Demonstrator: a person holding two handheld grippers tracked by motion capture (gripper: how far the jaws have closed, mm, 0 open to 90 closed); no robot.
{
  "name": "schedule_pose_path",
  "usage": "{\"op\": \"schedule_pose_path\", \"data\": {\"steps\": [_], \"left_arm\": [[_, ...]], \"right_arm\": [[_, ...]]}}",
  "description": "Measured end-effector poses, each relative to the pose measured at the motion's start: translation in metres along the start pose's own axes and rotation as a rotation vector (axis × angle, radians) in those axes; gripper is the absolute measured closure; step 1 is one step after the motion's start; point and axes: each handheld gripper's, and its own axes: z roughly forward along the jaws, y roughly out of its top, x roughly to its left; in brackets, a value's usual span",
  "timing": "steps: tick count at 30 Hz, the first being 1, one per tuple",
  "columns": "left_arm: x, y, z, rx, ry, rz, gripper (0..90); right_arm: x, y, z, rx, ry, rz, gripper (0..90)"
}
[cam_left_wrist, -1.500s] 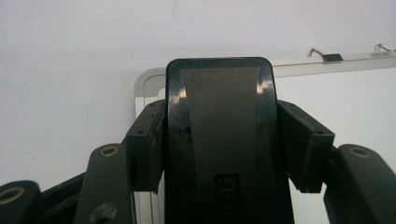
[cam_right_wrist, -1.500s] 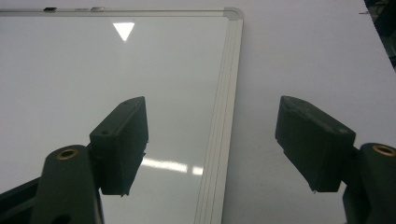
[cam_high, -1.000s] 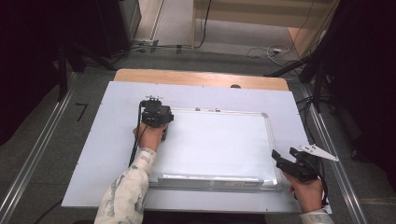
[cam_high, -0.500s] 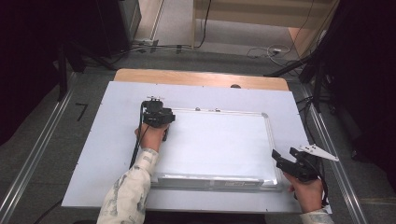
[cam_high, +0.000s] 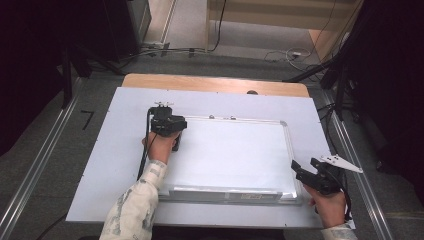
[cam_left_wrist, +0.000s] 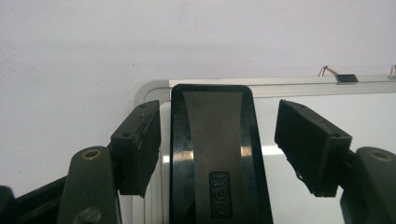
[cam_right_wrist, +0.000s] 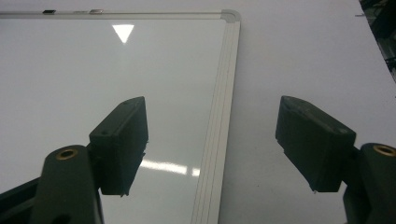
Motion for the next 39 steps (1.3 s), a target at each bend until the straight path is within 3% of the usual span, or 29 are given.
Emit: {"op": "schedule_pose_path", "data": {"steps": [11,21,30,39], "left_arm": [[0.008,-0.004,-0.025,-0.063,-0.069,-0.025,28.0],[0.013,-0.009,-0.052,-0.113,-0.127,-0.008,23.1],[0.018,-0.017,-0.066,-0.139,-0.143,0.01,22.9],[0.024,-0.027,-0.074,-0.162,-0.114,0.026,22.1]], "right_arm": [[0.0,0.0,0.0,0.002,-0.002,0.002,23.8],[0.001,0.0,0.0,0.002,-0.005,0.003,23.8],[0.001,0.0,0.0,0.001,-0.006,0.002,23.7],[0.001,-0.001,-0.001,0.003,-0.007,0.003,23.5]]}}
